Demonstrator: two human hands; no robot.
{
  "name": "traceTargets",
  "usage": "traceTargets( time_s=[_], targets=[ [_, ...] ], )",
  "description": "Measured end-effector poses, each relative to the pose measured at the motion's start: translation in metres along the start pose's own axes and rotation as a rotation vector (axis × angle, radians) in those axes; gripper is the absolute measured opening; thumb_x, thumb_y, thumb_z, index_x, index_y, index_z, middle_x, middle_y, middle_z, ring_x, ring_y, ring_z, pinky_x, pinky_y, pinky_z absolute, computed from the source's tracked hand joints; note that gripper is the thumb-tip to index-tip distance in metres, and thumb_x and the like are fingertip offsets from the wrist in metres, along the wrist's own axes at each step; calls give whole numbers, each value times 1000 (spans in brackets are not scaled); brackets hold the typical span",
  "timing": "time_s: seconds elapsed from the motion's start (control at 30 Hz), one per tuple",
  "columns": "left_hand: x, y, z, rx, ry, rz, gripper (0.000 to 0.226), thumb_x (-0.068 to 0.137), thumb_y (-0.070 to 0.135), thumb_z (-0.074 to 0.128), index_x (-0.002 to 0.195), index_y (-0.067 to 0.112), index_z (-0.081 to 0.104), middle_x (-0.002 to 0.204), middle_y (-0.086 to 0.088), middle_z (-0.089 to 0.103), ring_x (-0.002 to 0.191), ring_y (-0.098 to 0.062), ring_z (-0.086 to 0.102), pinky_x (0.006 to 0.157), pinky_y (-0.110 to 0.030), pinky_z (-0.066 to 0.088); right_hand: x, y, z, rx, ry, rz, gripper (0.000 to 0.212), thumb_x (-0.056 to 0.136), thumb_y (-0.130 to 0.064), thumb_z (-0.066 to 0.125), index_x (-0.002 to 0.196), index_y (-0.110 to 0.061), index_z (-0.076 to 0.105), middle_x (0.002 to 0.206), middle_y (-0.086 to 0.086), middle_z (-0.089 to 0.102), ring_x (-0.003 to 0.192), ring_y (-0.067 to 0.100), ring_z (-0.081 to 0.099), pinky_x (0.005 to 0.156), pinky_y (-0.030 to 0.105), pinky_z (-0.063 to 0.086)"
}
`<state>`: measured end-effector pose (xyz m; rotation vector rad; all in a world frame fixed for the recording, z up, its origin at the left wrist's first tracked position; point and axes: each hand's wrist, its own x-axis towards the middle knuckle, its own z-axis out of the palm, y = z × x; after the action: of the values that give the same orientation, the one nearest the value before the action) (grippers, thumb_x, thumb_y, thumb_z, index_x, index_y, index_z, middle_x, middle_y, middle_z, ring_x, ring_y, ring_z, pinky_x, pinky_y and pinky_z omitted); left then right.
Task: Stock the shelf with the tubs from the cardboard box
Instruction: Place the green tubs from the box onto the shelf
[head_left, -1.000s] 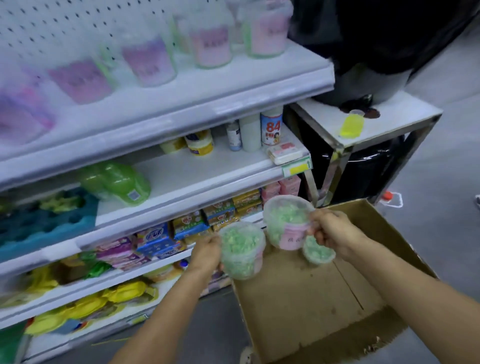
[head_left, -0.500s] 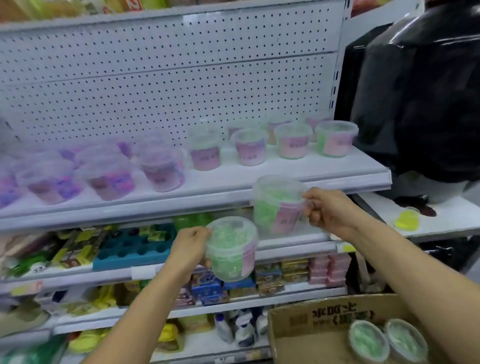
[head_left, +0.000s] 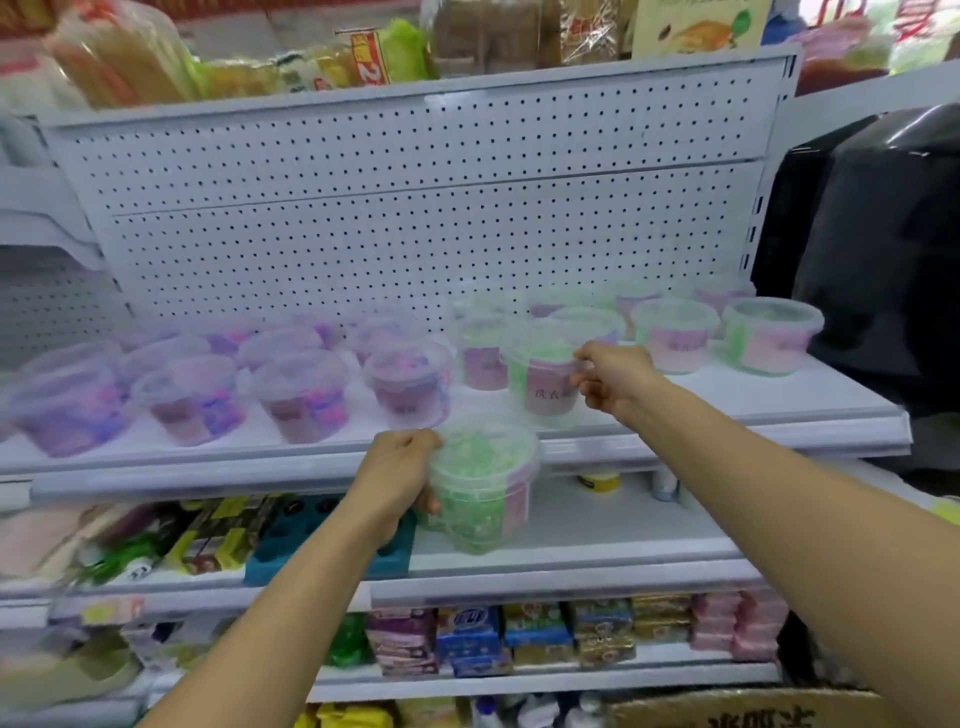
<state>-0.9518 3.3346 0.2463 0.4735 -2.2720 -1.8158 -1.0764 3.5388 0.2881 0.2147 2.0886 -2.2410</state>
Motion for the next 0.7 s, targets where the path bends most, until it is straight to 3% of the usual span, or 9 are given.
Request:
traceTargets(
  time_s=[0.13,0.23,0.33,0.43,0.57,0.63,0.7],
  targets=[
    [18,0,-10,-41,-10,0,19,91,16,52,85,5,65,62,-13,57,38,-22,46,50,-32,41,11,13,11,-14,8,3,4,85,-10,57,85,-8,54,67,14,52,31,12,37,43,21,28],
    [26,2,-11,-54,-34,-31,18,91,16,52,88,4,65,66,-14,57,37,-21,44,45,-28,41,7,17,11,-80,-11,-29,15,88,-14,57,98,-4,55,69,16,54,41,18,43,47,25,33],
    [30,7,-8,-65,-61,-46,18,90,16,53,92,2,64,66,-14,51,36,-20,42,43,-26,41,-6,14,-1,-385,23,-144,45,91,-40,52,126,-13,41,87,14,62,57,21,51,56,31,42],
    [29,16,1,-73,-103,-36,14,88,17,55,87,4,63,56,-9,47,37,-18,40,47,-27,39,-29,2,-16,-479,-112,-274,45,94,-50,42,128,-21,46,78,9,62,59,20,52,59,32,43],
    [27,32,28,-38,-194,17,16,85,20,58,83,5,62,54,-9,46,40,-21,40,46,-27,37,-54,-3,-34,-517,-337,-235,33,94,-44,49,111,-18,60,68,6,59,50,17,47,45,26,35],
    [27,42,45,-5,-240,60,21,85,22,57,86,2,64,57,-11,47,43,-21,41,45,-27,36,-56,-3,-45,-477,-323,-259,22,93,-26,53,113,-20,60,56,1,53,45,14,40,42,25,28],
    [27,52,60,15,-287,92,28,88,23,56,92,-4,66,61,-13,50,46,-21,43,46,-26,39,-55,-6,-58,-421,-266,-282,28,91,-14,53,115,-28,60,48,-4,45,40,11,35,42,25,23]
  ],
)
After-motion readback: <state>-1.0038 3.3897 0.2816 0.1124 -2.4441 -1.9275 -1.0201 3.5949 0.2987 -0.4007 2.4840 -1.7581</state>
